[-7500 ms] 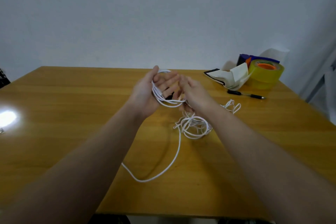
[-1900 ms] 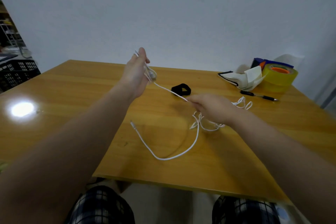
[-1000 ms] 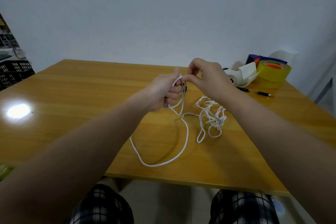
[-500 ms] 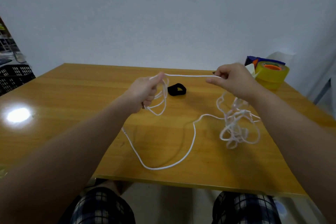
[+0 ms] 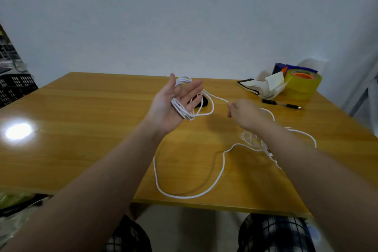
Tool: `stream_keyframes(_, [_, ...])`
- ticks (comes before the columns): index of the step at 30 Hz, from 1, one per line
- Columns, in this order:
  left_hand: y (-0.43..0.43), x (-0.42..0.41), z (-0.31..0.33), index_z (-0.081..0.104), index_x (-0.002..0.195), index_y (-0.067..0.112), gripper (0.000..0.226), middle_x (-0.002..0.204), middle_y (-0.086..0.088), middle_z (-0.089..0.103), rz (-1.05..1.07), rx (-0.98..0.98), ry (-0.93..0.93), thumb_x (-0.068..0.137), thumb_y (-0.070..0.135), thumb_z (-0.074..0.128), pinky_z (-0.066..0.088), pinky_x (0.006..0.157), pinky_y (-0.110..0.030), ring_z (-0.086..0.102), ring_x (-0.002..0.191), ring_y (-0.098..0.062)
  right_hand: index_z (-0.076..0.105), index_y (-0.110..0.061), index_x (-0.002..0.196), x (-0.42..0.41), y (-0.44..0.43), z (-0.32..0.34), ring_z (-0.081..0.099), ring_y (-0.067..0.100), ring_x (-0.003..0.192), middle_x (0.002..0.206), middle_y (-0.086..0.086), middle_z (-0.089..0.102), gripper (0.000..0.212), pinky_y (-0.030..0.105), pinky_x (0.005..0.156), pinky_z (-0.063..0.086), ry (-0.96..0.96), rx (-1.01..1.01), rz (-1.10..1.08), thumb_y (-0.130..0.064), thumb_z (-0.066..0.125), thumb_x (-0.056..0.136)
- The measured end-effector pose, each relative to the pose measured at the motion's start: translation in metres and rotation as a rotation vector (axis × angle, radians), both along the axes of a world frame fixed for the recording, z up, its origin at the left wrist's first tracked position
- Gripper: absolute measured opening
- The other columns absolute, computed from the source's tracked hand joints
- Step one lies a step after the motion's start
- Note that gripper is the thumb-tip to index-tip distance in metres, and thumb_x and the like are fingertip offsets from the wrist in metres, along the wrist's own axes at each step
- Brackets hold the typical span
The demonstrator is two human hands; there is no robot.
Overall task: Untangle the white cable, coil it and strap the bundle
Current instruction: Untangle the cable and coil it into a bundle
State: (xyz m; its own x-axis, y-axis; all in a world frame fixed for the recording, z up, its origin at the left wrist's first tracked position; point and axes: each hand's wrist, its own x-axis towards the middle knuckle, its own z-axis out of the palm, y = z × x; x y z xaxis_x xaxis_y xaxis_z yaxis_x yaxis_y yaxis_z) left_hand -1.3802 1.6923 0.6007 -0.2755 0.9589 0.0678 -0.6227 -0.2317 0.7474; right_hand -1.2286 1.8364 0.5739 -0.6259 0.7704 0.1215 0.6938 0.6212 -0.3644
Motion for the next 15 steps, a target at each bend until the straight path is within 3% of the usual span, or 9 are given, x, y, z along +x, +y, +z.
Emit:
stream_keyframes(3, [0.001,-0.005,0.003,0.043,0.041,0.017,0.065,0.118,-0.011,0.067,-0.016,0.040,-0.003,0.101,0.040,0.033,0.046,0.098,-0.041,0.056,0.118,-0.020,0.052,-0.023,0.114,-0.002,-0.010,-0.007,0.057,0.031,0.095,0.110,0.010,0.061,0.028,0.041,0.081,0.048,-0.081,0.006,0.084,-0.025,0.028,0.100])
stream_keyframes(7, [0.009,-0.010,0.000,0.039,0.050,0.015,0.050,0.132,-0.011,0.059,0.013,-0.015,-0.021,0.099,0.025,0.040,0.046,0.091,-0.041,0.051,0.125,-0.024,0.042,-0.036,0.130,-0.006,-0.031,-0.009,0.056,0.029,0.106,0.121,0.003,0.059,0.034,0.035,0.072,0.040,-0.383,0.144,0.283,-0.026,0.028,0.101])
stream_keyframes(11, [0.023,-0.014,-0.003,0.043,0.063,0.016,0.036,0.134,-0.002,0.055,0.143,-0.172,0.069,0.098,0.023,0.043,0.034,0.105,-0.044,0.045,0.129,-0.021,0.033,-0.041,0.140,-0.009,-0.045,-0.001,0.051,0.028,0.119,0.132,0.003,0.055,0.039,0.037,0.078,0.038,-0.482,0.250,0.382,-0.036,0.031,0.101])
stream_keyframes(12, [0.027,-0.018,-0.004,0.046,0.068,0.014,0.032,0.125,0.000,0.057,0.189,-0.202,0.062,0.098,0.022,0.044,0.034,0.103,-0.045,0.048,0.123,-0.020,0.029,-0.041,0.142,-0.007,-0.047,0.001,0.051,0.028,0.120,0.133,0.004,0.054,0.042,0.036,0.079,0.038,-0.479,0.247,0.407,-0.039,0.034,0.100])
stream_keyframes(14, [0.030,-0.025,-0.007,0.048,0.079,0.011,0.022,0.091,0.000,0.052,0.292,-0.263,0.086,0.098,0.022,0.045,0.043,0.080,-0.045,0.054,0.085,-0.021,0.029,-0.035,0.143,-0.004,-0.051,0.004,0.052,0.028,0.118,0.129,0.006,0.056,0.049,0.034,0.079,0.039,-0.427,0.211,0.429,-0.044,0.042,0.096])
stream_keyframes(15, [0.030,-0.028,-0.009,0.047,0.081,0.010,0.021,0.080,0.000,0.044,0.330,-0.300,0.109,0.098,0.023,0.045,0.042,0.071,-0.041,0.048,0.069,-0.021,0.034,-0.031,0.141,-0.002,-0.053,0.007,0.053,0.027,0.115,0.125,0.006,0.057,0.050,0.034,0.080,0.041,-0.375,0.181,0.424,-0.044,0.046,0.095])
